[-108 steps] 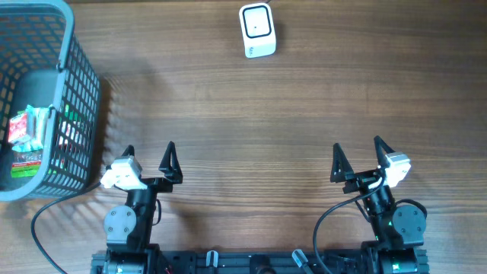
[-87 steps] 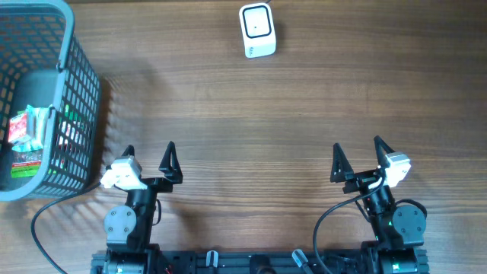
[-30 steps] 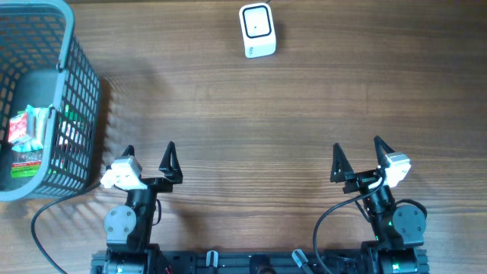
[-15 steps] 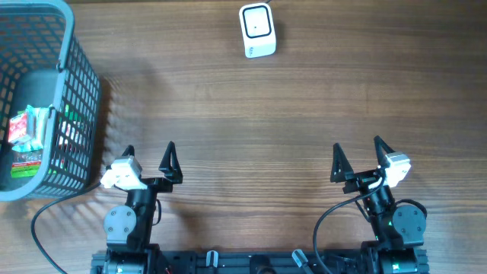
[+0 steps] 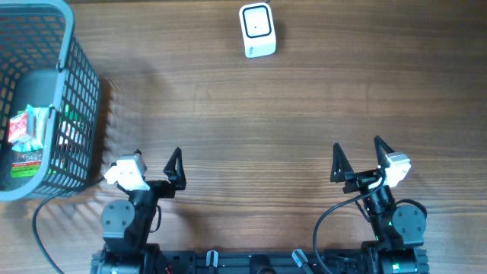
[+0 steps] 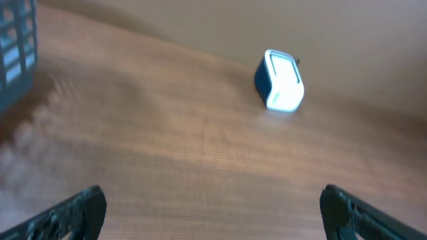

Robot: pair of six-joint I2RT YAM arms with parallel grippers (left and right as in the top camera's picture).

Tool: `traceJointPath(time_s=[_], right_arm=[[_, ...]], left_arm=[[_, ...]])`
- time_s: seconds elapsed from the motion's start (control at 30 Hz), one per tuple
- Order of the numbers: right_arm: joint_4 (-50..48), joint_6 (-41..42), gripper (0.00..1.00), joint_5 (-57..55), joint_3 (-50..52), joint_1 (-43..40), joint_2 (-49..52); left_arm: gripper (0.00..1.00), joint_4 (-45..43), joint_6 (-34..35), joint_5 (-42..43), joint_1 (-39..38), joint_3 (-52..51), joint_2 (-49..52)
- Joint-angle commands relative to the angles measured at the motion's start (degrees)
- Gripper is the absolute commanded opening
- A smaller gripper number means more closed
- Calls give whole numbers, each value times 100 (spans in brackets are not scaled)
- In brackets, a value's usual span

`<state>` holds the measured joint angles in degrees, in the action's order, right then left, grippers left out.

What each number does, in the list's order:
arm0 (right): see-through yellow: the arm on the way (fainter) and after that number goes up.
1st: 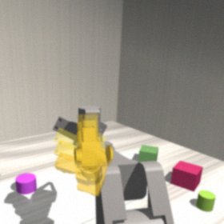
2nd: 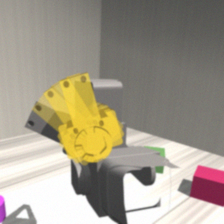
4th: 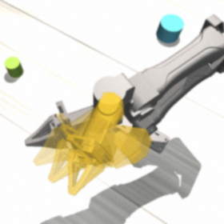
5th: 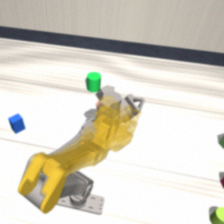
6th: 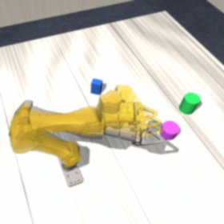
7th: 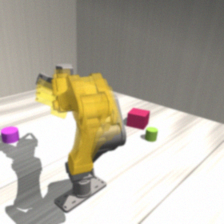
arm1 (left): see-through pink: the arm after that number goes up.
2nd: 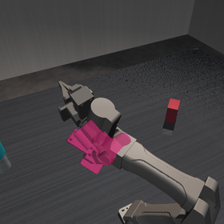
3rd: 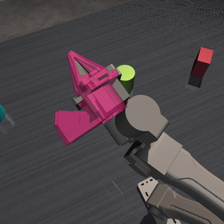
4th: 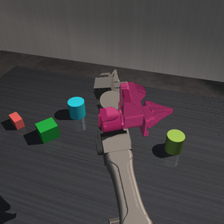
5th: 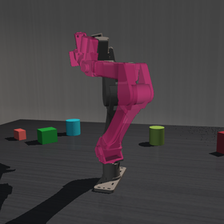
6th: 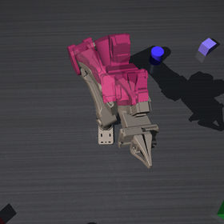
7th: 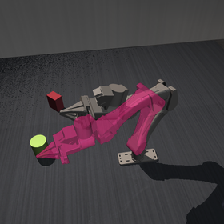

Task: Scan the item barcode
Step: 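Reach the left gripper into the basket and grasp the green-lid jar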

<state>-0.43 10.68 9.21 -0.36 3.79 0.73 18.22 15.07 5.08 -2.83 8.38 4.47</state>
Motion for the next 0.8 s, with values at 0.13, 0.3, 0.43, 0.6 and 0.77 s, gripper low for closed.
traceJointPath(time_s=[0.13, 0.3, 0.43, 0.6, 0.77], right_arm=[[-28, 42, 100, 26, 7, -33, -15], [-28, 42, 100, 26, 7, -33, -15], [-28, 39, 100, 26, 7, -33, -15], [-28, 39, 100, 26, 7, -33, -13], [-28, 39, 100, 26, 7, -33, -15]], left_arm=[[100, 2216, -146, 452, 33, 3753, 1943], [100, 5174, -1246, 422, 35, 7982, 4955], [100, 6625, -1360, 295, 76, 10282, 6918], [100, 6494, -1338, -166, 101, 11195, 8266], [100, 5812, -1292, -2267, 713, 11195, 8415]])
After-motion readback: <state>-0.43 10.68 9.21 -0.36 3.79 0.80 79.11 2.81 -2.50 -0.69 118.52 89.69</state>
